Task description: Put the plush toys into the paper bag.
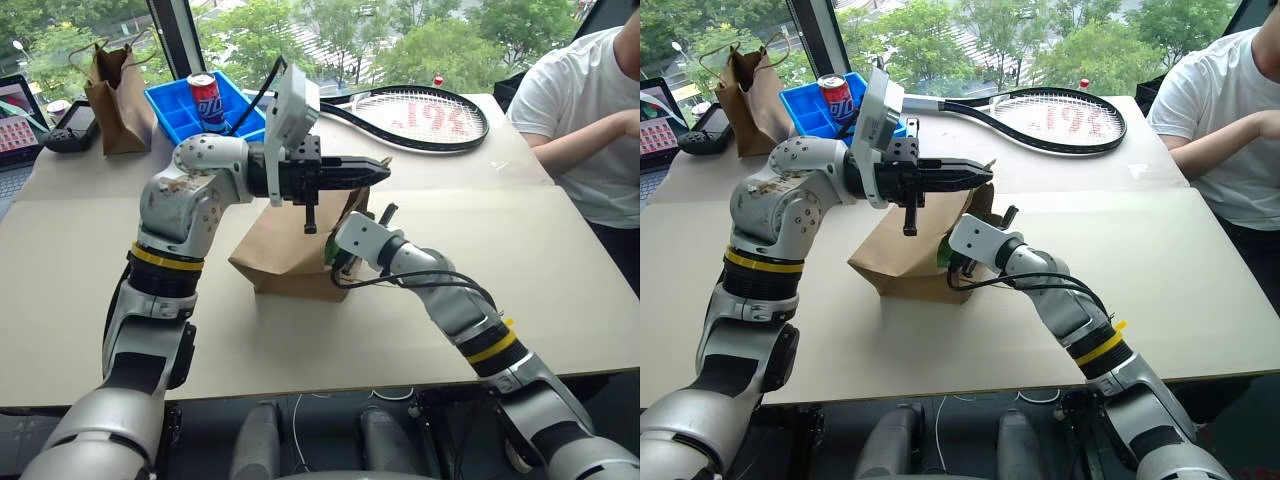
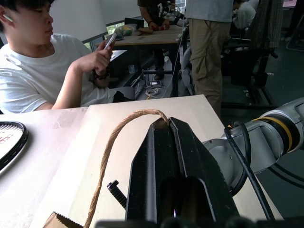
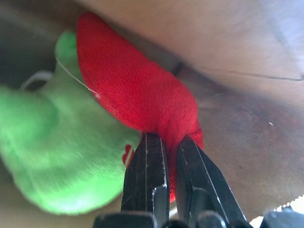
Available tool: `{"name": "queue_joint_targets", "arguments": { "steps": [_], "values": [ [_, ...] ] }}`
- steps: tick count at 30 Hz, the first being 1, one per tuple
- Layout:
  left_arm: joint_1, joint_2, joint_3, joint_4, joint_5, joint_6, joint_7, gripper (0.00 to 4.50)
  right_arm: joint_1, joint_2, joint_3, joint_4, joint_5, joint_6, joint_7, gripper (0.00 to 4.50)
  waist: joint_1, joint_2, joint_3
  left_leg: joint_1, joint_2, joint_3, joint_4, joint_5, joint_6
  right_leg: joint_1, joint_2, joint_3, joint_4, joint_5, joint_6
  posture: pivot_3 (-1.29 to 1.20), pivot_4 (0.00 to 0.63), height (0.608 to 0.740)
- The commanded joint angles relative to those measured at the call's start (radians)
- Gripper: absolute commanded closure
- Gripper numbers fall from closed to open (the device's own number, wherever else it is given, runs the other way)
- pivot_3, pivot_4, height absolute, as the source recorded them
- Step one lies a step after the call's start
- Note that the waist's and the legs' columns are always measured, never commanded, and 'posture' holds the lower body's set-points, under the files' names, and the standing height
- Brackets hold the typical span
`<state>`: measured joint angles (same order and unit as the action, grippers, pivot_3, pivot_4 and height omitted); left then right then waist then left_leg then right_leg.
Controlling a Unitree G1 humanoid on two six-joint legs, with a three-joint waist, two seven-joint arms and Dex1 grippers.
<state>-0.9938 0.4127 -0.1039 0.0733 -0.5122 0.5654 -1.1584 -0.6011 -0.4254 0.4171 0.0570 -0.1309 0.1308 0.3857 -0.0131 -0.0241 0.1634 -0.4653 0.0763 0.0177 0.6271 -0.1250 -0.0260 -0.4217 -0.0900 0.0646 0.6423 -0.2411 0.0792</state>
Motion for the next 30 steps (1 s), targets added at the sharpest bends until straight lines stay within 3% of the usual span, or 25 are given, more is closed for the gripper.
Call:
{"name": "queue_joint_targets", "arguments": {
  "steps": [1, 12, 22, 30],
  "values": [
    [-0.003, 0.005, 0.024, -0.044, -0.018, -0.002, 0.010, 4.50, 0.015, 0.017, -0.076, -0.076, 0.066, 0.007, 0.056, 3.64, -0.001, 0.000, 0.000, 0.000, 0.000, 0.000, 0.000, 0.000, 0.000, 0.000, 0.000, 0.000, 0.000, 0.000, 0.000, 0.00, 0.150, 0.734],
    [0.002, 0.005, 0.031, -0.048, -0.019, 0.002, 0.026, 4.50, 0.063, -0.021, -0.167, -0.178, 0.131, 0.142, 0.189, 0.02, 0.000, 0.000, 0.000, 0.000, 0.000, 0.000, 0.000, 0.000, 0.000, 0.000, 0.000, 0.000, 0.001, 0.000, 0.000, 0.00, 0.150, 0.734],
    [-0.001, 0.009, 0.030, -0.035, -0.015, -0.009, 0.018, 4.50, 0.147, -0.161, -0.314, -0.290, 0.254, 0.261, 0.330, 0.02, 0.001, 0.000, 0.000, 0.000, 0.000, 0.000, 0.000, 0.000, 0.000, 0.000, 0.000, 0.000, 0.000, 0.000, 0.000, 0.00, 0.150, 0.734],
    [0.004, 0.004, 0.029, -0.034, -0.014, -0.015, 0.019, 4.50, 0.329, -0.265, -0.618, -0.337, 0.534, 0.686, 0.359, 0.02, 0.006, 0.000, 0.000, 0.001, 0.000, 0.000, 0.000, 0.000, 0.000, 0.002, 0.000, 0.000, 0.000, 0.000, 0.000, 0.00, 0.150, 0.734]
  ]
}}
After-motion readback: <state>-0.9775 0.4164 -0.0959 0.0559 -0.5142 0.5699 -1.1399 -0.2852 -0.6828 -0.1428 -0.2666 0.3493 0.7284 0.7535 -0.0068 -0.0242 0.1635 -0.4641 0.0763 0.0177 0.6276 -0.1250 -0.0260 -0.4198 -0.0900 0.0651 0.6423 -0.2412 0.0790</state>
